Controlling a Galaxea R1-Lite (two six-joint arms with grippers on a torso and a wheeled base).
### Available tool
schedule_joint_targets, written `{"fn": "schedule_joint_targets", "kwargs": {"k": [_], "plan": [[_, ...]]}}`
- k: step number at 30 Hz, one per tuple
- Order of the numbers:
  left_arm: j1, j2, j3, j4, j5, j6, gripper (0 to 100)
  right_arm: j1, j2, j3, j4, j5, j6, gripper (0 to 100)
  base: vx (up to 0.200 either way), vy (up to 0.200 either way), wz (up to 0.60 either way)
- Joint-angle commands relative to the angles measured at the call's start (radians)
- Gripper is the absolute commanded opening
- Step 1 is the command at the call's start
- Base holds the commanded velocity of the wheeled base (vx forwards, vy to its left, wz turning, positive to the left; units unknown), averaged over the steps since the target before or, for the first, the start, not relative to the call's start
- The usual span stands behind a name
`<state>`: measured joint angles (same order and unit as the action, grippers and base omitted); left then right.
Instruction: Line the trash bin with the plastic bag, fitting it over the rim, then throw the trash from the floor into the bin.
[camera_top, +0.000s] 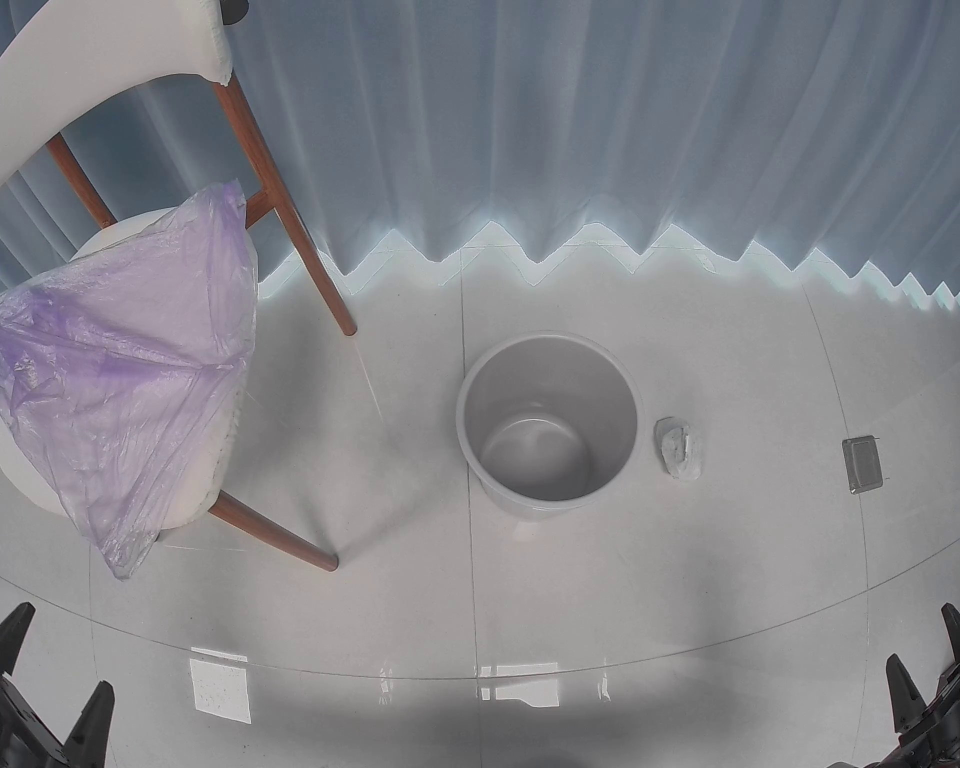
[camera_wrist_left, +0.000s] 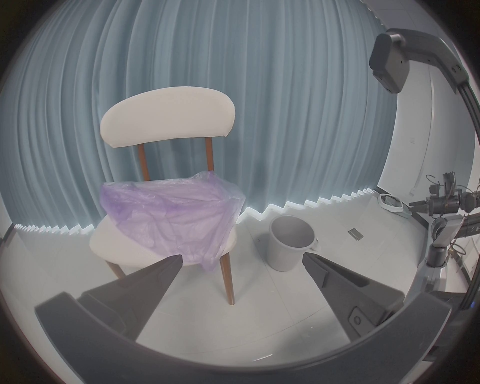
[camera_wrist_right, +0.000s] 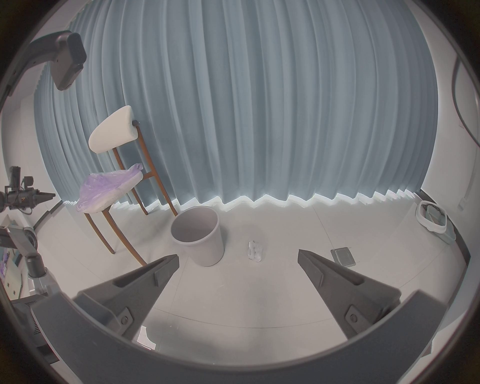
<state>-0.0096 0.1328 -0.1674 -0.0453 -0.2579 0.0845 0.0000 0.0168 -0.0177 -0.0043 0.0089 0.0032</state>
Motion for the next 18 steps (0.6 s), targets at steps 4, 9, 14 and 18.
{"fn": "schedule_joint_targets", "kwargs": {"k": [4,9,14,18], "plan": [[-0.033,0.277,-0.156,-0.038,-0.032,0.006,100,0.0,-0.017,0.018,0.0,0.0,0.001,100,0.0,0.0,0.0],[-0.033,0.449,-0.196,-0.191,-0.032,0.008,100,0.0,-0.017,0.018,0.0,0.0,0.001,100,0.0,0.0,0.0],[-0.033,0.617,-0.261,-0.3,-0.032,0.009,100,0.0,-0.017,0.018,0.0,0.0,0.001,100,0.0,0.0,0.0],[-0.033,0.705,-0.333,-0.311,-0.02,0.029,100,0.0,-0.017,0.018,0.0,0.0,0.003,100,0.0,0.0,0.0]]}}
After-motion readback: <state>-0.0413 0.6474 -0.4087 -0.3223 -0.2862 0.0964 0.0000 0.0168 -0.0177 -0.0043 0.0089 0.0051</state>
